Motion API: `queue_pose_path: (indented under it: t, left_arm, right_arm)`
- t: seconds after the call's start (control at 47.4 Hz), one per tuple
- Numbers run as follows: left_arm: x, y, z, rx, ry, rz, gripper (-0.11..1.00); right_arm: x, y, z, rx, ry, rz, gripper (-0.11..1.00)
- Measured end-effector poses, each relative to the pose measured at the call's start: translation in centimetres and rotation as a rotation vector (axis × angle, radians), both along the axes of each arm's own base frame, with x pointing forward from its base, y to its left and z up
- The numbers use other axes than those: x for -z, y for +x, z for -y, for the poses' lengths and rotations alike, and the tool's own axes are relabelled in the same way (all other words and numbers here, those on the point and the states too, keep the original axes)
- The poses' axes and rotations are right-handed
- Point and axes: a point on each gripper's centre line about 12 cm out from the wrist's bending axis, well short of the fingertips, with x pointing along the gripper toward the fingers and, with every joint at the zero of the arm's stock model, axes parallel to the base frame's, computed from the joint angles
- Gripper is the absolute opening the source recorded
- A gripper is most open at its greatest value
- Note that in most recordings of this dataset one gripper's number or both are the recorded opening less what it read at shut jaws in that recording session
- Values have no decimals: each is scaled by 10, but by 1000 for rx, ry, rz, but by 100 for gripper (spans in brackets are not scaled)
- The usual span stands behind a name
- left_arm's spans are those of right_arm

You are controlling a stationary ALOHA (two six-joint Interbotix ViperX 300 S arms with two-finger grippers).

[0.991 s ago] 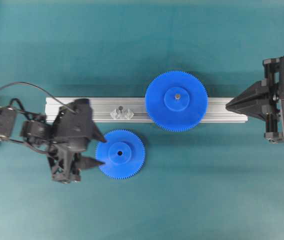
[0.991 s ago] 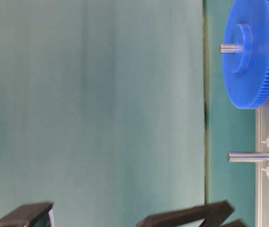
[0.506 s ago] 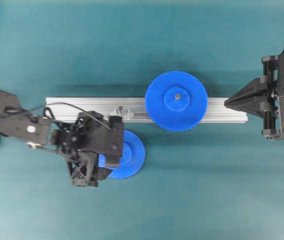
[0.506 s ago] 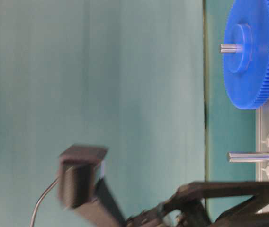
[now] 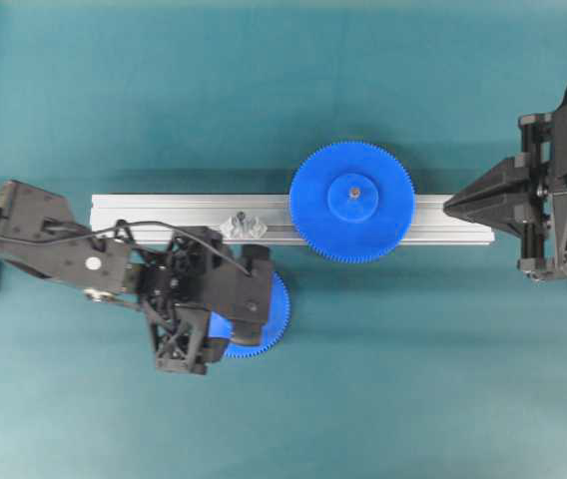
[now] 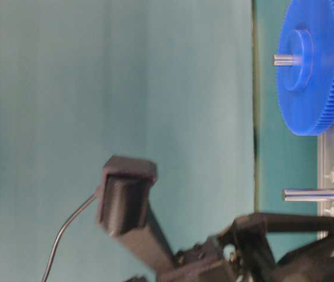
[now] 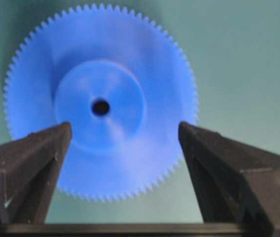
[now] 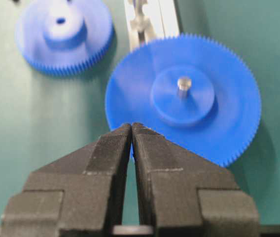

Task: Insert the small gear onto the shaft.
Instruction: 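Lower the left gripper and grasp the small blue gear's hub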

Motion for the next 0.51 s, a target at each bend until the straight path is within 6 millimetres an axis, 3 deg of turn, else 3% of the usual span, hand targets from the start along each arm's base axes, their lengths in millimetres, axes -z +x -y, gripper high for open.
queue_pose_path:
  t: [0.211, 0.506]
  left_arm:
    - [2, 11, -3, 22, 25, -13, 90]
    - [7, 11, -7, 36, 48, -61, 90]
  right_arm:
    - [5, 6, 0, 0, 0, -2, 15]
    - [9, 15, 0, 0, -3, 20, 15]
